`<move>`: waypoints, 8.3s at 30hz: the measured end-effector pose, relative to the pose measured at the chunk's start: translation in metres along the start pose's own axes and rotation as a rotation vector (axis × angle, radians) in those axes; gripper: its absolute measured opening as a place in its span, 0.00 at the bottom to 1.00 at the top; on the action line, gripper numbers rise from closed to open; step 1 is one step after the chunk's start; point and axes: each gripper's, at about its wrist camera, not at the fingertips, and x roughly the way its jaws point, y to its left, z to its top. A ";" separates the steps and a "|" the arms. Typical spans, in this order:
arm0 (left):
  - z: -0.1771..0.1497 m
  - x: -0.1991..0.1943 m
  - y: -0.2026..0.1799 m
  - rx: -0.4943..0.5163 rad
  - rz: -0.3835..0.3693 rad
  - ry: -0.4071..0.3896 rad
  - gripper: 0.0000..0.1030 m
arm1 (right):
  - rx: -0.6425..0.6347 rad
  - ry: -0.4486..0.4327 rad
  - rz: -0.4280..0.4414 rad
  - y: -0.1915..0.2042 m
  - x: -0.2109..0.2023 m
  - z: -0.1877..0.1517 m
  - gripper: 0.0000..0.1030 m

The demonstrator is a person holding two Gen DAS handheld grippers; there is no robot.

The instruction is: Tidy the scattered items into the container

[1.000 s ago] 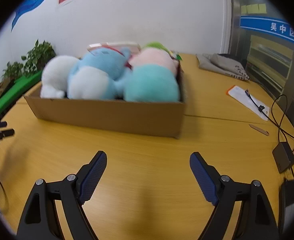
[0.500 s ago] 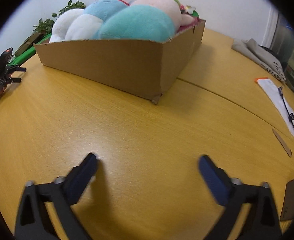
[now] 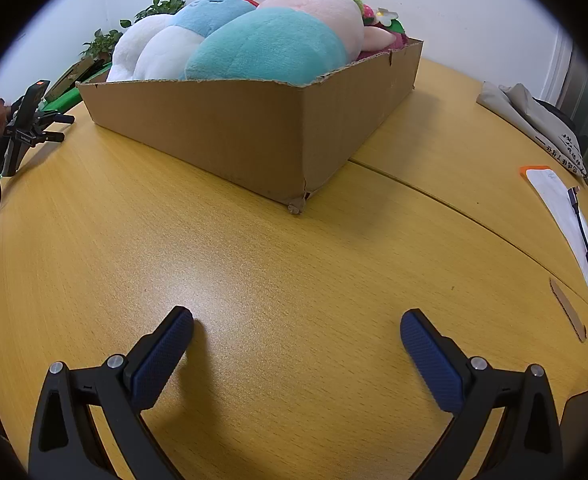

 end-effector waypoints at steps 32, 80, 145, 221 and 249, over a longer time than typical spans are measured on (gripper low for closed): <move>-0.001 0.000 -0.001 0.000 0.001 0.000 1.00 | -0.057 0.004 0.043 -0.016 -0.005 -0.006 1.00; -0.001 0.000 -0.001 0.000 0.002 0.000 1.00 | -0.056 0.003 0.043 -0.014 -0.004 -0.008 1.00; -0.001 0.000 -0.001 0.001 0.003 -0.001 1.00 | -0.055 0.003 0.042 -0.013 -0.004 -0.007 1.00; -0.001 0.001 -0.001 0.001 0.003 -0.001 1.00 | -0.054 0.003 0.042 -0.013 -0.004 -0.007 1.00; 0.001 0.006 -0.002 -0.036 0.031 -0.002 1.00 | -0.054 0.004 0.041 -0.013 -0.004 -0.007 1.00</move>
